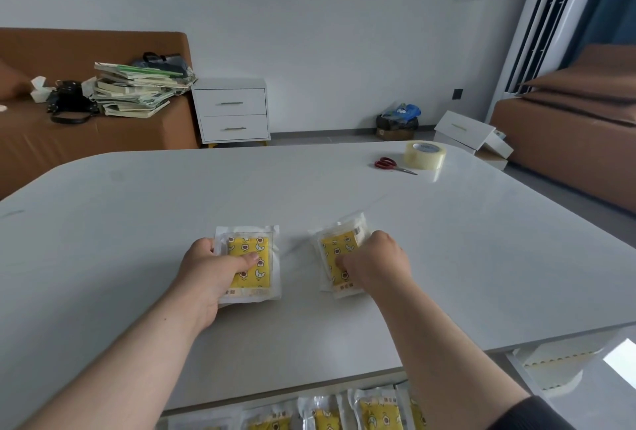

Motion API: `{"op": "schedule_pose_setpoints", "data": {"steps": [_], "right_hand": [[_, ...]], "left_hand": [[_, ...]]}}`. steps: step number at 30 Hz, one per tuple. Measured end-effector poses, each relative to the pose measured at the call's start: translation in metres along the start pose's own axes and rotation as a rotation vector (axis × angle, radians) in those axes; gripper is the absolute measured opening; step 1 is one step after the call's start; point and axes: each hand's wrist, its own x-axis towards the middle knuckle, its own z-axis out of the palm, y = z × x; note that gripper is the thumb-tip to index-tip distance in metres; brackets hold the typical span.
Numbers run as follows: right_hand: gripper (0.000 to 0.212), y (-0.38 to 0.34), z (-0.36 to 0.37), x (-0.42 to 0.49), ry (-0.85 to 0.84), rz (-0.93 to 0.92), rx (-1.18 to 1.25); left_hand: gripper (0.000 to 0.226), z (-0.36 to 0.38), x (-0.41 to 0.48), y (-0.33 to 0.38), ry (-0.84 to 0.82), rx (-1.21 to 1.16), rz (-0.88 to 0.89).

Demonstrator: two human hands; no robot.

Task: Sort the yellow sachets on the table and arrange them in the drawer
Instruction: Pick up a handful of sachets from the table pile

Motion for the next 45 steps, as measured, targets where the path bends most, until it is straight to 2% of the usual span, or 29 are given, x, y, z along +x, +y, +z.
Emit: {"op": "schedule_pose_setpoints", "data": {"steps": [3, 7, 9, 11, 12, 15, 16, 19, 22, 25, 30, 33, 36, 40, 45], "right_hand": [[0.019, -0.001, 0.001, 0.002, -0.007, 0.012, 0.026], [0.031, -0.001, 0.004, 0.002, -0.002, 0.042, 0.118], [0.031, -0.002, 0.002, 0.005, 0.005, 0.083, 0.193], [0.023, -0.002, -0.002, 0.007, -0.011, 0.115, 0.285], [0.019, -0.002, -0.003, 0.008, -0.028, 0.116, 0.358], [0.019, 0.000, -0.006, 0.007, -0.094, 0.081, 0.657], [0.020, 0.000, -0.006, 0.006, -0.113, 0.066, 0.739], [0.024, 0.002, -0.012, 0.005, -0.182, 0.092, 0.970], [0.018, 0.005, -0.026, 0.002, -0.337, 0.188, 1.250], [0.017, 0.007, -0.042, -0.005, -0.444, 0.223, 1.390], [0.025, 0.007, -0.069, -0.032, -0.419, 0.235, 1.364], [0.023, 0.009, -0.083, -0.058, -0.400, 0.241, 1.279], [0.027, 0.015, -0.091, -0.085, -0.438, 0.163, 1.164], [0.025, 0.026, -0.101, -0.112, -0.462, 0.071, 1.038], [0.028, 0.055, -0.104, -0.141, -0.499, 0.044, 0.843]], "left_hand": [[0.042, 0.000, 0.001, -0.001, 0.006, -0.025, 0.000], [0.045, -0.001, 0.002, -0.001, -0.012, -0.066, -0.011], [0.055, -0.001, 0.001, 0.001, -0.026, -0.118, 0.000], [0.076, -0.002, 0.000, 0.002, -0.023, -0.175, -0.002], [0.080, -0.002, -0.001, 0.003, -0.024, -0.191, -0.022], [0.040, -0.008, -0.001, 0.006, -0.095, -0.183, -0.075], [0.034, -0.011, 0.000, 0.007, -0.114, -0.194, -0.095], [0.025, -0.023, 0.002, 0.011, -0.155, -0.290, -0.142], [0.009, -0.034, -0.004, 0.019, -0.183, -0.401, -0.187], [0.006, -0.040, -0.018, 0.028, -0.221, -0.476, -0.191], [0.009, -0.050, -0.060, 0.041, -0.201, -0.538, -0.211], [0.012, -0.060, -0.089, 0.035, -0.187, -0.543, -0.232], [0.015, -0.073, -0.119, 0.031, -0.206, -0.466, -0.241], [0.041, -0.095, -0.148, 0.038, -0.276, -0.342, -0.129], [0.032, -0.113, -0.174, 0.022, -0.266, -0.158, -0.149]]}}
